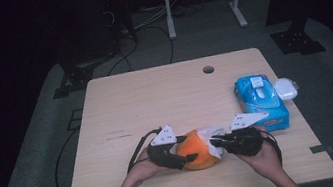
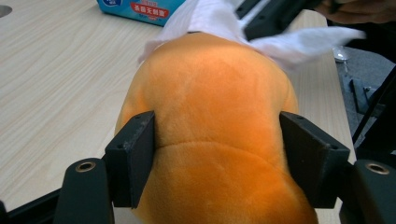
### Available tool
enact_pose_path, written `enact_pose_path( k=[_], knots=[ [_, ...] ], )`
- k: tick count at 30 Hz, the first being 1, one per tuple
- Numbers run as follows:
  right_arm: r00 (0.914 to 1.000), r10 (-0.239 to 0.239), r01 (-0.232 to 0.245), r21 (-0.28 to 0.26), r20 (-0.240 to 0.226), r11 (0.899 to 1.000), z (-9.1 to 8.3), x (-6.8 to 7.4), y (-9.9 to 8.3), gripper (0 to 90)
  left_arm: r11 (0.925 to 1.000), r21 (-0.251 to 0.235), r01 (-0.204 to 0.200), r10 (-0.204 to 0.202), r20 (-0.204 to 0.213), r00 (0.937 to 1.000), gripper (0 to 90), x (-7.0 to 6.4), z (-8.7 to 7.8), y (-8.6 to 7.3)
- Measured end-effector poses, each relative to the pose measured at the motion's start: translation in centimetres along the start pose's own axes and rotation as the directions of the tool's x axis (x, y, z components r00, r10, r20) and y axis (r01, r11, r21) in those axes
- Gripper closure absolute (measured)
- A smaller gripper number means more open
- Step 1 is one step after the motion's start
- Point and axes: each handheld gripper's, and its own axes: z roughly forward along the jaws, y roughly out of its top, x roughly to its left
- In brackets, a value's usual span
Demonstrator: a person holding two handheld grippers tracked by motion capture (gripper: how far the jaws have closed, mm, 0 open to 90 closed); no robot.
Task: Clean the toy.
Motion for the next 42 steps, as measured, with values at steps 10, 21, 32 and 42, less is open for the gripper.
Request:
enact_pose_path(
  k=[10,21,32,42],
  knots=[
    [0.9974,-0.012,0.016,0.048,-0.07,0.999,0.3,-0.1,-0.5,82.2,0.9959,0.064,0.063,-0.065,0.027,0.9975,8.8,0.2,-0.6,1.6],
    [0.9997,0.002,-0.002,0.015,-0.025,1.0,-0.2,-0.2,-0.5,82.2,0.9994,-0.023,0.026,-0.027,-0.029,0.9992,38.7,-0.3,0.1,1.1],
    [0.9995,0.024,-0.024,-0.016,0.021,1.0,0.1,-0.8,-0.7,82.2,0.9981,-0.061,-0.005,0.001,-0.064,0.9979,31.2,0.3,0.6,0.1],
    [0.9997,0.005,-0.005,-0.015,0.022,1.0,0.7,0.1,-0.6,82.2,0.997,-0.066,0.041,-0.043,-0.033,0.9985,29.9,1.5,-0.2,-1.0]
  ],
)
